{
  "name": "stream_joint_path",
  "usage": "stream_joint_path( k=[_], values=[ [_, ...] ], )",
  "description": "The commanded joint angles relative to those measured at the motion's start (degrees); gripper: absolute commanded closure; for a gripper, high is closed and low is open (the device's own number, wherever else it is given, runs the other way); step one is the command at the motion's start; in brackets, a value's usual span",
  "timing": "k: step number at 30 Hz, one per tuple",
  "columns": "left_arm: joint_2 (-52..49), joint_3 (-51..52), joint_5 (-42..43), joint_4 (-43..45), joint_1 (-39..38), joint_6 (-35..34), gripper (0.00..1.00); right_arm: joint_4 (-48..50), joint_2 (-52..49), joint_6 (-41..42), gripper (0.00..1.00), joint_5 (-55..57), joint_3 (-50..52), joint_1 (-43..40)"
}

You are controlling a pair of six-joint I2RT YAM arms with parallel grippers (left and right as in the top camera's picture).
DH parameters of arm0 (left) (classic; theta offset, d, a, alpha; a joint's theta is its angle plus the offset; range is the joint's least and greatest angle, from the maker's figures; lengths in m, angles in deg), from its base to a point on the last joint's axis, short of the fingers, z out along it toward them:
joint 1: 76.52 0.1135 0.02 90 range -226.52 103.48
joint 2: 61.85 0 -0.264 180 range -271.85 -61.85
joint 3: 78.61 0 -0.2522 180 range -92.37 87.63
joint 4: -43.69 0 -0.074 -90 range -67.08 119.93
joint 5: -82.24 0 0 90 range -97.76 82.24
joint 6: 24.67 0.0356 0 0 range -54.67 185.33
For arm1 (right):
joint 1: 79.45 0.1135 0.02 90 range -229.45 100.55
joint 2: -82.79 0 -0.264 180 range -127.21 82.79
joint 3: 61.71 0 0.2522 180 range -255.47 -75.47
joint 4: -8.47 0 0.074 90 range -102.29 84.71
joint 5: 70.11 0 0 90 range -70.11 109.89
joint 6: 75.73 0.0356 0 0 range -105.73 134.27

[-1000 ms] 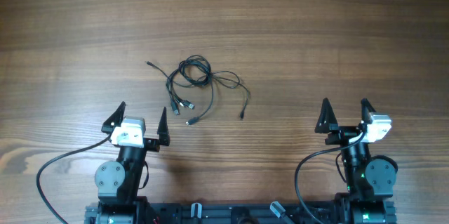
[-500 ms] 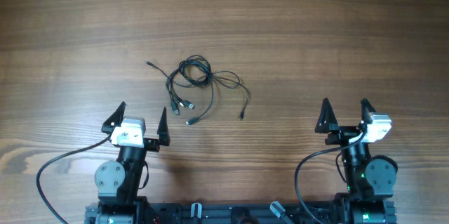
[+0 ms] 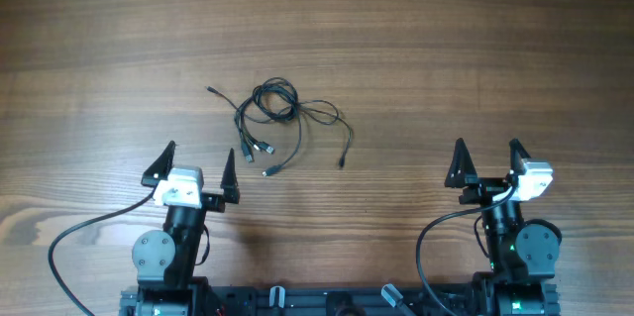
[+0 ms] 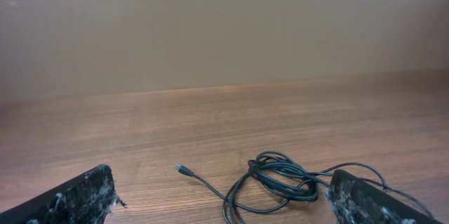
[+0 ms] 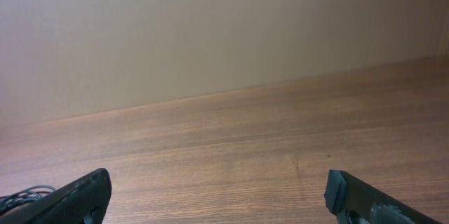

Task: Untangle cables
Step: 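Move the left gripper forward over the black cable bundle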

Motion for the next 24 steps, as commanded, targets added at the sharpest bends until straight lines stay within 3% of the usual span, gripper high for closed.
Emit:
stream_joint_path(
  k=[1, 6, 10, 17, 21, 24],
  values=[
    [0.39, -4.5, 0.85, -0.87, -0.13, -6.29, 0.0, 0.15, 0.13, 0.66, 0.0, -0.09, 0.07, 0.28],
    [-2.47, -16.17, 0.63, -9.79, 0.85, -8.92, 0.0, 0.15, 0.13, 0.66, 0.0, -0.09, 0.07, 0.28],
    [-11.93, -30.14, 0.68, -19.26, 1.64, -8.92, 0.0, 0.15, 0.13, 0.66, 0.0, -0.09, 0.07, 0.28],
    [-41.27, -58.71, 2.6, -44.15, 1.62, -8.66, 0.0, 0.15, 0.13, 0.66, 0.0, -0.09, 0.07, 0.28],
    [-59.04, -68.83, 11.3, -55.34, 1.62, -8.7, 0.0, 0.15, 0.13, 0.66, 0.0, -0.09, 0.07, 0.28],
    [-69.13, -69.07, 22.4, -55.84, 1.6, -8.72, 0.0, 0.15, 0.13, 0.66, 0.01, -0.09, 0.07, 0.28]
  ],
)
